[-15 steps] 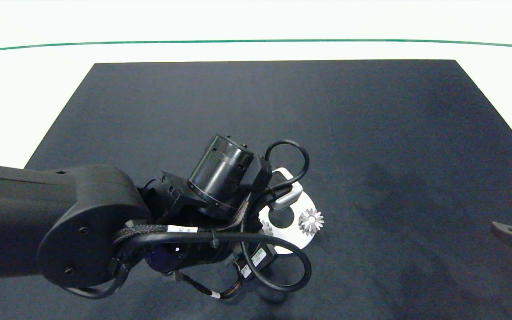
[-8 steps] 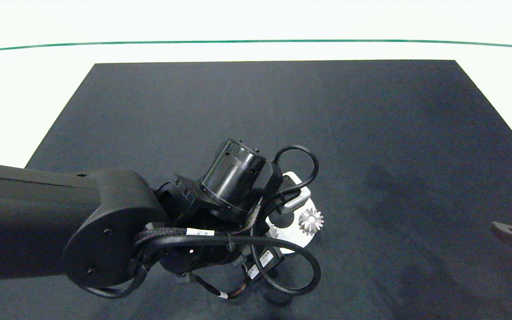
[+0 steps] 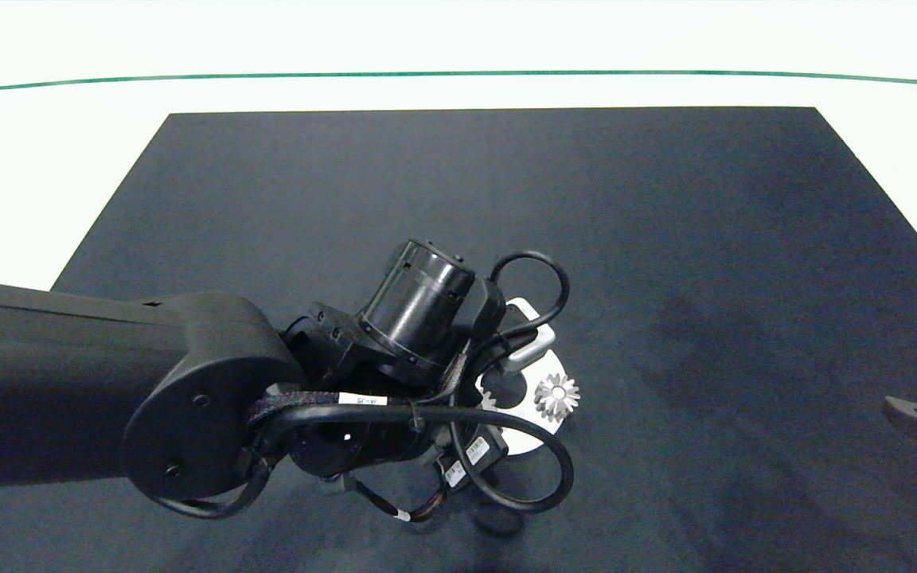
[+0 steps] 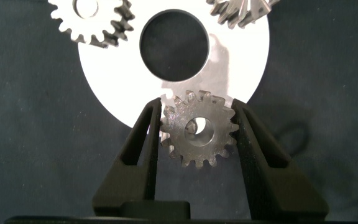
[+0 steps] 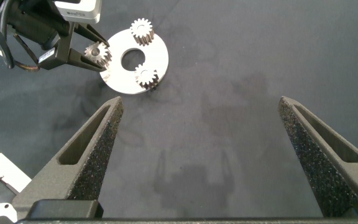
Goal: Install three planetary gears onto the carrier pins
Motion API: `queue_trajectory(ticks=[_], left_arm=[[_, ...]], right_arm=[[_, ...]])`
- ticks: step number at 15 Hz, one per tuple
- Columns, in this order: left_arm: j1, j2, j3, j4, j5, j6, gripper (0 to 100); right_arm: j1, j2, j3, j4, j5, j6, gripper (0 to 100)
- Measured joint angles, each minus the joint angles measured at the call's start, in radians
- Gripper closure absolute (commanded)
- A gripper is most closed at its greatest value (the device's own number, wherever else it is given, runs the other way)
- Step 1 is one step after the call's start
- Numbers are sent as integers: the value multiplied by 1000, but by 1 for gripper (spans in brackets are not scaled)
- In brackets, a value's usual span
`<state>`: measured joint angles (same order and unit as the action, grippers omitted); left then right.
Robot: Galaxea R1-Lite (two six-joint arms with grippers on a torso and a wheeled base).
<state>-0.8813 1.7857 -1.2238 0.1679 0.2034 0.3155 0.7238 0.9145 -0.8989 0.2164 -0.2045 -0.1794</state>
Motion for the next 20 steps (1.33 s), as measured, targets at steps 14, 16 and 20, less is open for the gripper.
queue_trajectory(ticks=[14, 16, 20], left_arm=[[9, -16, 20, -2, 3, -1, 75], [9, -16, 17, -3, 4, 0, 75], [7, -11, 13, -24, 0, 0, 75]], right_arm=[[1, 1, 2, 0, 1, 0, 0], [1, 1, 2, 0, 1, 0, 0], [1, 1, 2, 0, 0, 0, 0]])
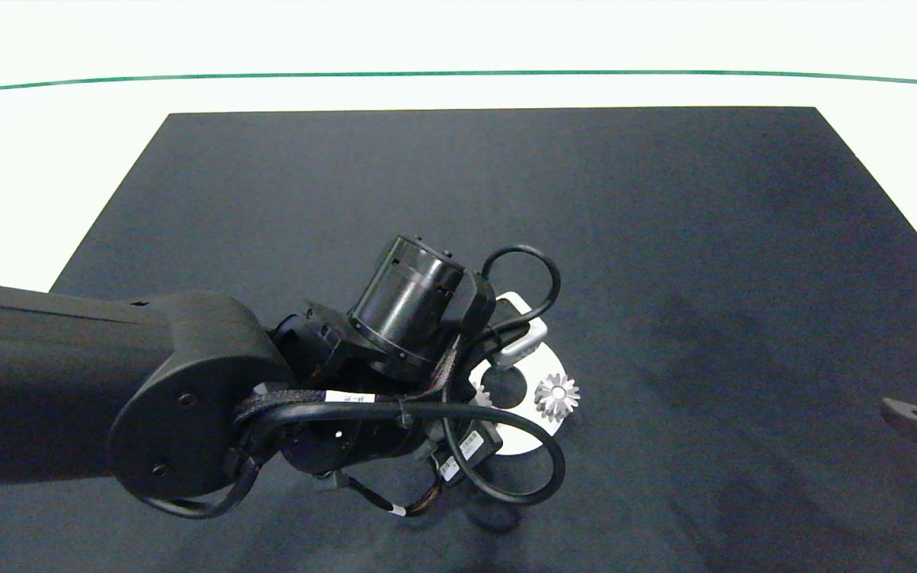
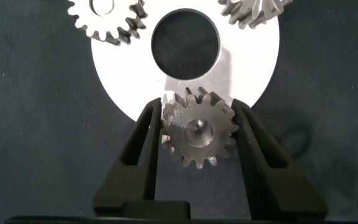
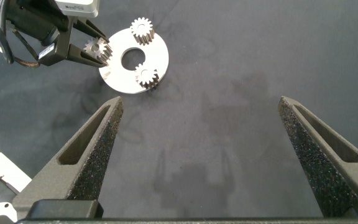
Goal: Install three planetary gears onto the carrier pins
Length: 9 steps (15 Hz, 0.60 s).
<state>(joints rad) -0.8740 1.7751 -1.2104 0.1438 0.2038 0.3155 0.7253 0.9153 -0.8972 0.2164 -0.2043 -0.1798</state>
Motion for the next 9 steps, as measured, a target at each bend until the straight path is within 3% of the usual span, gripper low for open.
queue_trajectory(ticks=[1, 3, 9], left_arm=[[0, 1, 0, 0, -13, 0, 75], [-1, 1, 1, -1, 3, 0, 75], [1, -3, 19, 2, 3, 0, 75]], right_arm=[[0, 0, 0, 0, 0, 0, 0], [0, -1, 0, 0, 0, 0, 0], [0, -2, 0, 0, 1, -1, 0]])
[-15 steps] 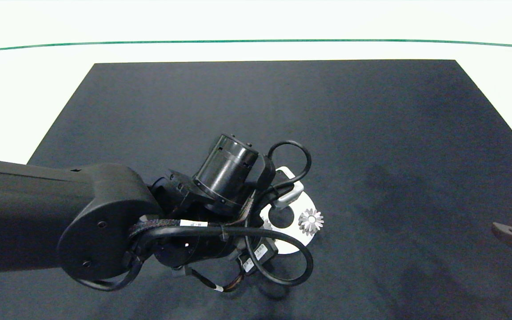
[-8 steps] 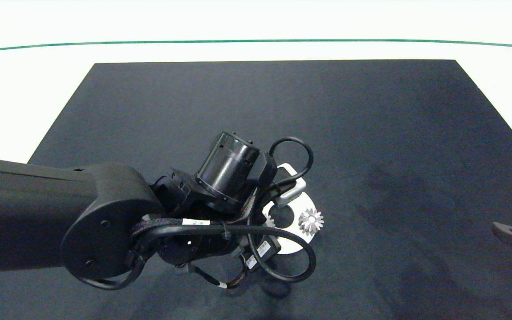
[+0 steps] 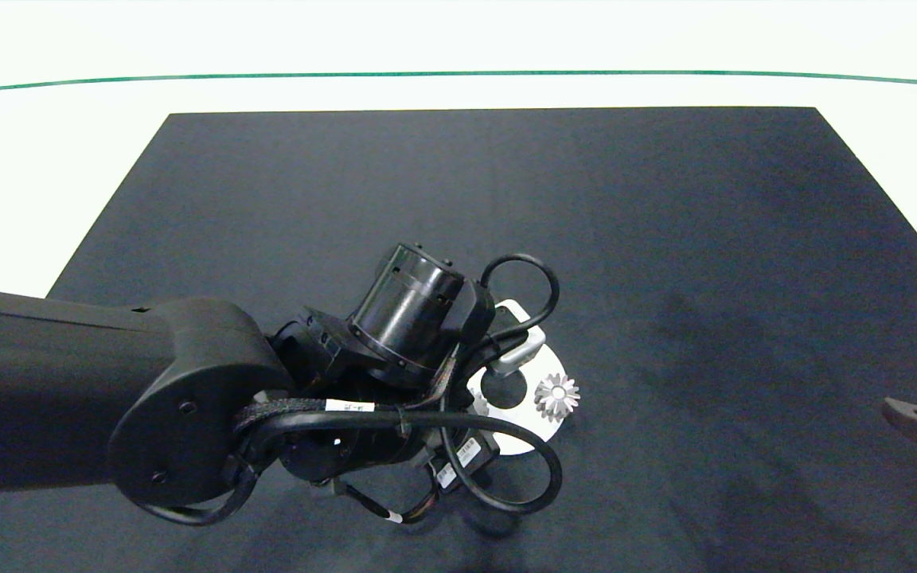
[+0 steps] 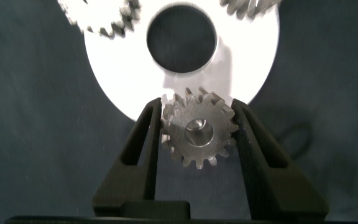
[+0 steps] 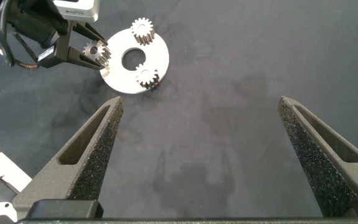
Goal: Install three planetary gears onto the carrier pins
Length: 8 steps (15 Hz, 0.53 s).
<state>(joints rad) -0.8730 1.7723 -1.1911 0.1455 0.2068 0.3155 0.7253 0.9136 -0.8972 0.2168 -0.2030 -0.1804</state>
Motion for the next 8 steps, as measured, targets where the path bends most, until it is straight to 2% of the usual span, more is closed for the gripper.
queue_trajectory(ticks=[5, 6, 8], left_arm=[[0, -2, 11, -1, 0, -1, 75], [0, -2, 11, -2, 0, -1, 0], [-1, -2, 11, -2, 0, -1, 0]], right_arm=[[0, 0, 1, 0, 0, 0, 0], [0, 1, 1, 0, 0, -1, 0], [0, 1, 1, 0, 0, -1, 0]])
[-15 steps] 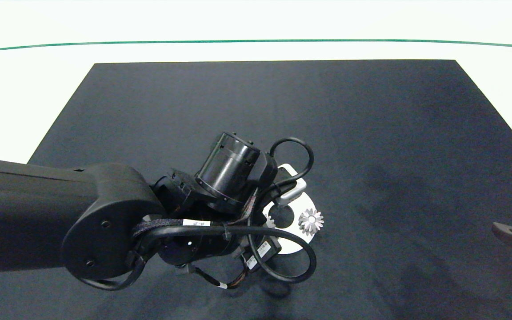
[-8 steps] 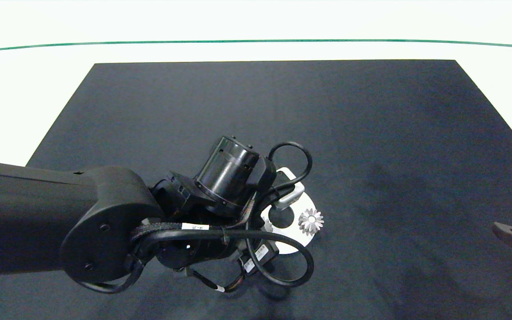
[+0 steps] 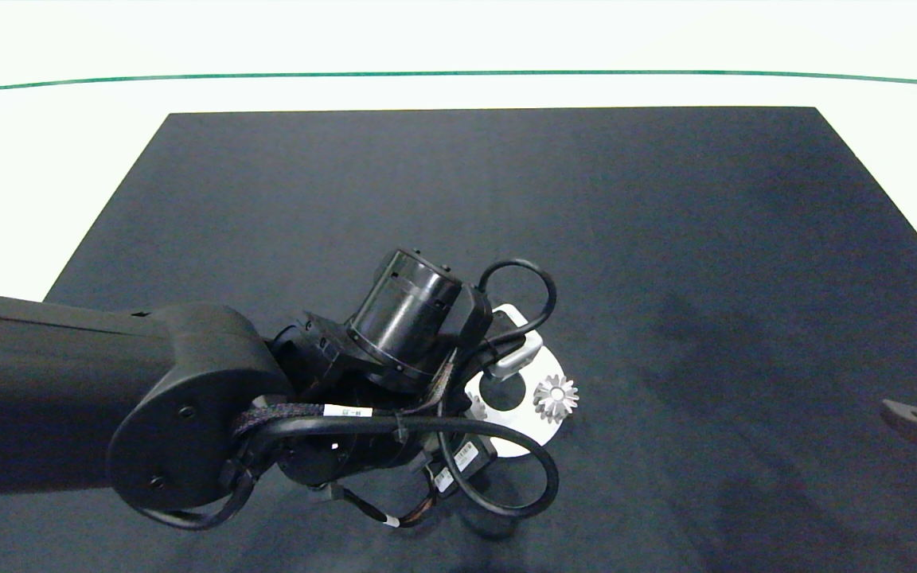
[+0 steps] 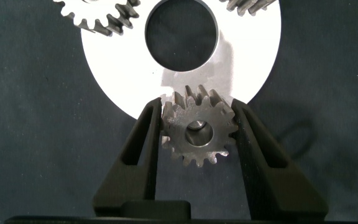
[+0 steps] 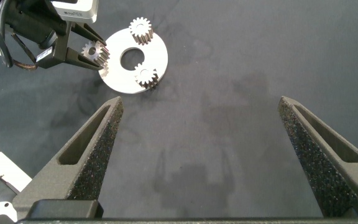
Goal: Install three planetary gears onto the carrier pins
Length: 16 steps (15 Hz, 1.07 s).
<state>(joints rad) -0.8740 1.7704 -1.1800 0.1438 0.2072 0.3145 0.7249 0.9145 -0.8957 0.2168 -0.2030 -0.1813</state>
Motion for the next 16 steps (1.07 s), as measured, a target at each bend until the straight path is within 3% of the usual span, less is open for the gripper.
queue_trajectory(ticks=[4, 7, 11, 14, 16], left_arm=[[0, -1, -1, -1, 3, -1, 0], [1, -19, -4, -7, 69, -9, 0], [61, -164, 55, -16, 93, -15, 0], [196, -363, 199, -152, 102, -21, 0], [325, -508, 325, -304, 109, -19, 0]], right_arm=[[0, -1, 0, 0, 0, 0, 0], [0, -2, -1, 0, -3, 0, 0], [-14, -24, -2, 1, -22, -6, 0], [-106, -82, 20, 10, -89, -16, 0], [-215, -141, 50, 17, -131, -72, 0]])
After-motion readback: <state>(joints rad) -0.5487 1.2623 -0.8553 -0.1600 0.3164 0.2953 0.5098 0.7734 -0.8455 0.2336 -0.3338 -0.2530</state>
